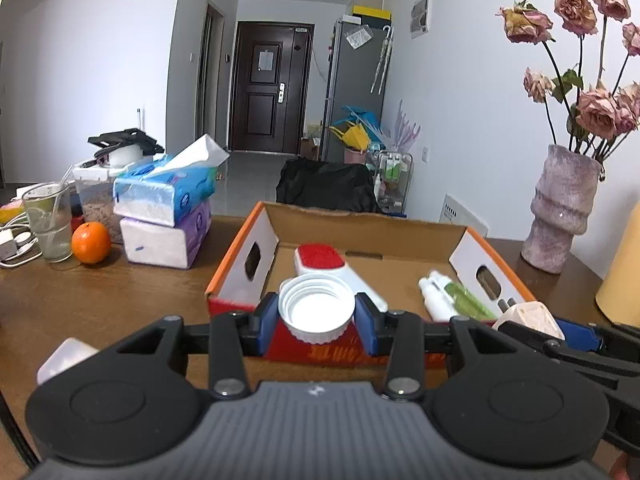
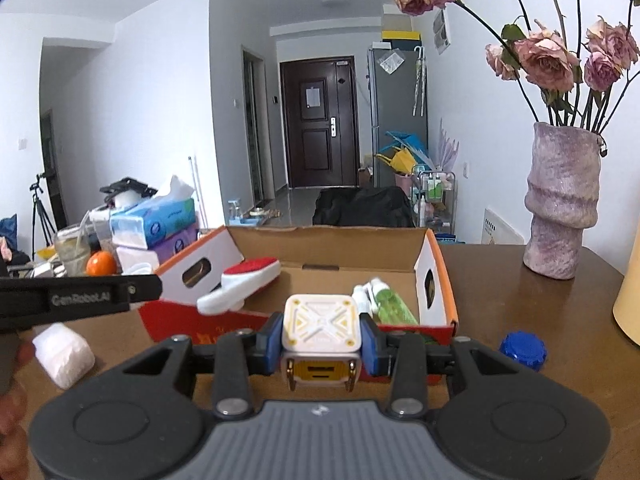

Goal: Organize rigid objects
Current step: 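Carry the white cap and white plug cube over the box with both grippers, then open both grippers to drop the cap and plug cube into the box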

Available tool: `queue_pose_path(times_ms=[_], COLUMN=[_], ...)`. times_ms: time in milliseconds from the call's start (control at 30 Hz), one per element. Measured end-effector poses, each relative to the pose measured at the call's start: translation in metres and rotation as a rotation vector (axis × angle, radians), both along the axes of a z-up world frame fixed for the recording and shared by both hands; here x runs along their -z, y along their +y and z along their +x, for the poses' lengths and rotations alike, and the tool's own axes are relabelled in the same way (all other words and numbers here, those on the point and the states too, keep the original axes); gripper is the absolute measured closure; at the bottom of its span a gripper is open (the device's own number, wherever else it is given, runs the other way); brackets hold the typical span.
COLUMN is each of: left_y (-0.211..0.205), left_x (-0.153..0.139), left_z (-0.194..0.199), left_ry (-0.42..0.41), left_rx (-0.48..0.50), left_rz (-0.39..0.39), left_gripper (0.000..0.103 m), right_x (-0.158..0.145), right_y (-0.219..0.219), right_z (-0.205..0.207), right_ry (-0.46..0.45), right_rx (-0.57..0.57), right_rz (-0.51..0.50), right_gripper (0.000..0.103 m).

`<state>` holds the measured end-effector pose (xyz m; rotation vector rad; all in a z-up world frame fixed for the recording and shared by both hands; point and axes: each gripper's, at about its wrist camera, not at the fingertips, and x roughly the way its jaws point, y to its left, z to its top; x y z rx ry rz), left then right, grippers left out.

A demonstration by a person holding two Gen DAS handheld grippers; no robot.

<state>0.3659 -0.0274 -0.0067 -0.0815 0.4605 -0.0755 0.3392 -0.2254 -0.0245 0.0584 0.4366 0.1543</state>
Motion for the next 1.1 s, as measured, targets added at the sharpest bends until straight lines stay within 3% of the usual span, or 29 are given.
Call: queue_pose_path(times_ms=[300,1100], left_y=[-0.017,-0.031], left_x=[-0.006,0.004], left_z=[0.025,0.100], left_ry=[-0.041,-0.030], left_rx=[0.013,0.041], left_rz=[-0.020,-0.022], left_gripper=[0.061,0.061], right_x=[-0.005,0.007], right_y=[-0.005,-0.001], right_z=[0.027,0.107], right_ry=[-0.018,0.000], right_rx=[0.012,0.012], right_rz=[0.017,0.007], right_gripper=[0.065,0.065])
